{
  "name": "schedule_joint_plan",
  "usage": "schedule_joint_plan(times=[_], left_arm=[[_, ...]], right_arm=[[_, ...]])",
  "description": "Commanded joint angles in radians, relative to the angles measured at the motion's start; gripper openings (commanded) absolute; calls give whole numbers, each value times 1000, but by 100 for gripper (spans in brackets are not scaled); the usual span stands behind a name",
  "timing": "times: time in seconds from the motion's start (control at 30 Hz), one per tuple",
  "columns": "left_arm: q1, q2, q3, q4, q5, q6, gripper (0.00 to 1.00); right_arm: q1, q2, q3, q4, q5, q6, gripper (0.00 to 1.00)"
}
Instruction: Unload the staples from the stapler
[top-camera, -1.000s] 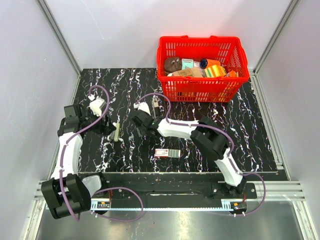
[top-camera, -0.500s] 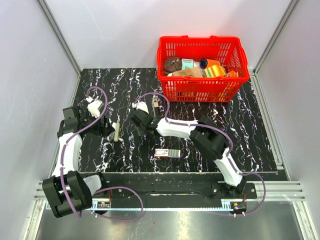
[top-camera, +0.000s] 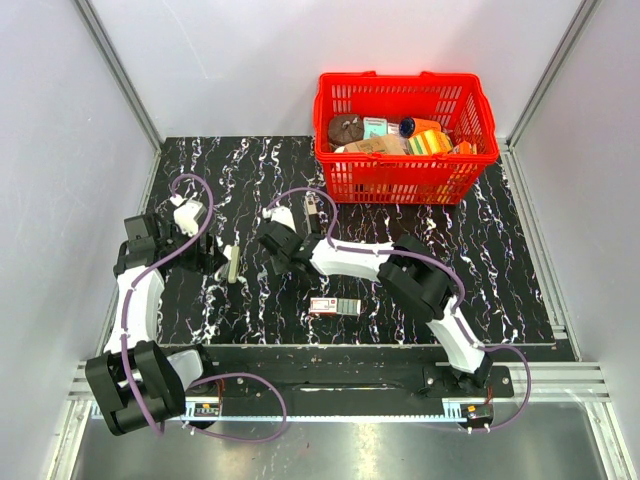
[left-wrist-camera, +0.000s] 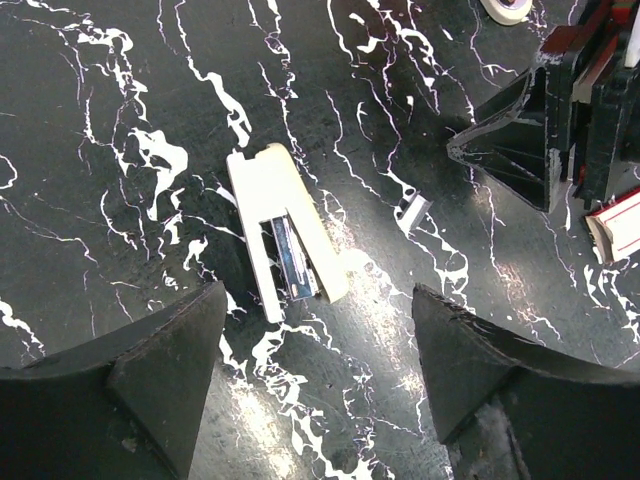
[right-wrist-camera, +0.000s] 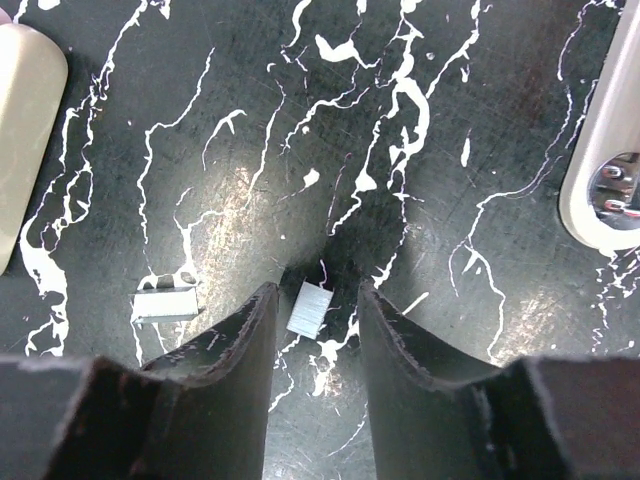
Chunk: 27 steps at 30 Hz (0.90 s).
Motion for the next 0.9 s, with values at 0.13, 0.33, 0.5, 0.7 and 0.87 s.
schedule_joint_plan(times=[0.13, 0.33, 0.5, 0.7, 0.87], left_arm=[[10, -12, -7, 51, -55, 3, 99], [8, -17, -7, 47, -79, 7, 99], [11, -27, -9, 36, -97, 13, 99], [11, -60, -43, 60, -99, -1, 99], [11, -89, -67, 79, -103, 12, 99]], right_arm=[[17, 39, 62, -34, -1, 50, 37], [22, 45, 82, -55, 13, 56, 22], [26, 1, 58, -75, 47, 62, 7], [28, -185, -85, -85, 110, 117, 4], [37, -362, -246, -141, 134, 252, 0]])
